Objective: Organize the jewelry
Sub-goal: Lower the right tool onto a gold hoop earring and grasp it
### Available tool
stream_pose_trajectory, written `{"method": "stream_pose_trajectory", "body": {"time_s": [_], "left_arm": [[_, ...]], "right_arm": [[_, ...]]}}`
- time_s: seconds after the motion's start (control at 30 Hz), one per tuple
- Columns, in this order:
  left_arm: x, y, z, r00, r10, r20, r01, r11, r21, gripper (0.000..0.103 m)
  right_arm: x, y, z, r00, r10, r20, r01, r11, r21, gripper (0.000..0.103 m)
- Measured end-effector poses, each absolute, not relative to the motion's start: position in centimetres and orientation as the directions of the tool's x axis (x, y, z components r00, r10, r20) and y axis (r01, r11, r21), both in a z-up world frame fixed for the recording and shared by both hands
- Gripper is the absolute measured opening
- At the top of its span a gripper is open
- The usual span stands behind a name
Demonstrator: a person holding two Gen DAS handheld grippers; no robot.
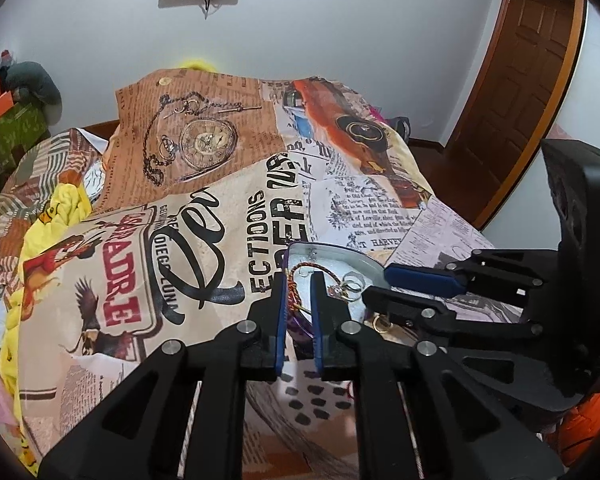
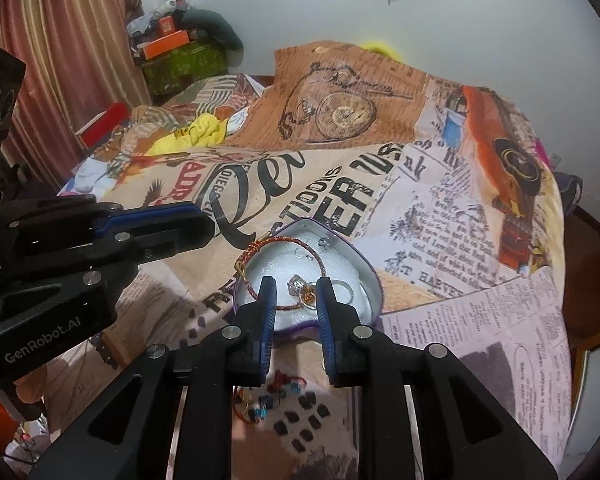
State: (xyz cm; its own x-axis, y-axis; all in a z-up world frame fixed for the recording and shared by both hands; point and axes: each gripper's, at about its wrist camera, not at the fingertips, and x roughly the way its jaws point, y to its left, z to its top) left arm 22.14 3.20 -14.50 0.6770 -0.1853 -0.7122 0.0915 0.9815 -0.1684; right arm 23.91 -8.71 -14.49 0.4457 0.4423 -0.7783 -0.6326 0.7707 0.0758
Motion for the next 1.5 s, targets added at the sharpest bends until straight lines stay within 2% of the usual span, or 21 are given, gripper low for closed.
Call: {"method": "stream_pose_trajectory", "body": {"time_s": [0.17,0.2,0.27,0.3,0.53,0.67,1.2,1.5], "left_arm": [[21.0,2.6,-13.8,0.679,-0.186,-0.711,0.099,0.982,-0.162,0.013],[20.9,2.5,-13.8,0.678,-0.185,-0.712,0.099,0.982,-0.161,0.014],[20.5,2.2,-13.8,0.676,-0.182,-0.714,0.098,0.983,-0.158,0.024],[20.3,2.2,-13.8,0.676,-0.181,-0.715,0.097,0.983,-0.157,0.026],[19.8,1.6,-14.5,0.657,-0.177,-0.732,0.093,0.984,-0.154,0.027],[19.9,1.3,-15.6,0.641,-0.169,-0.749,0.085,0.985,-0.149,0.034],[21.6,2.3,-20.0,0.564,-0.147,-0.813,0.035,0.987,-0.155,0.034],[22.1,2.5,-21.2,0.547,-0.164,-0.821,0.036,0.984,-0.173,0.034]], "right_arm": [[23.0,-10.1,-13.6,0.476,0.431,-0.767,-0.608,0.791,0.068,0.030],[22.9,-10.4,-13.5,0.481,0.428,-0.765,-0.602,0.795,0.066,0.030],[22.7,-11.1,-13.2,0.495,0.418,-0.762,-0.588,0.807,0.061,0.031],[22.6,-11.4,-13.2,0.500,0.414,-0.761,-0.581,0.812,0.060,0.031],[22.7,-14.5,-13.7,0.514,0.375,-0.772,-0.517,0.853,0.071,0.031],[23.2,-15.8,-15.2,0.488,0.365,-0.793,-0.491,0.866,0.096,0.031],[24.8,-12.8,-19.3,0.358,0.407,-0.841,-0.554,0.817,0.159,0.031],[24.7,-11.3,-20.2,0.379,0.370,-0.848,-0.605,0.793,0.075,0.031]]}}
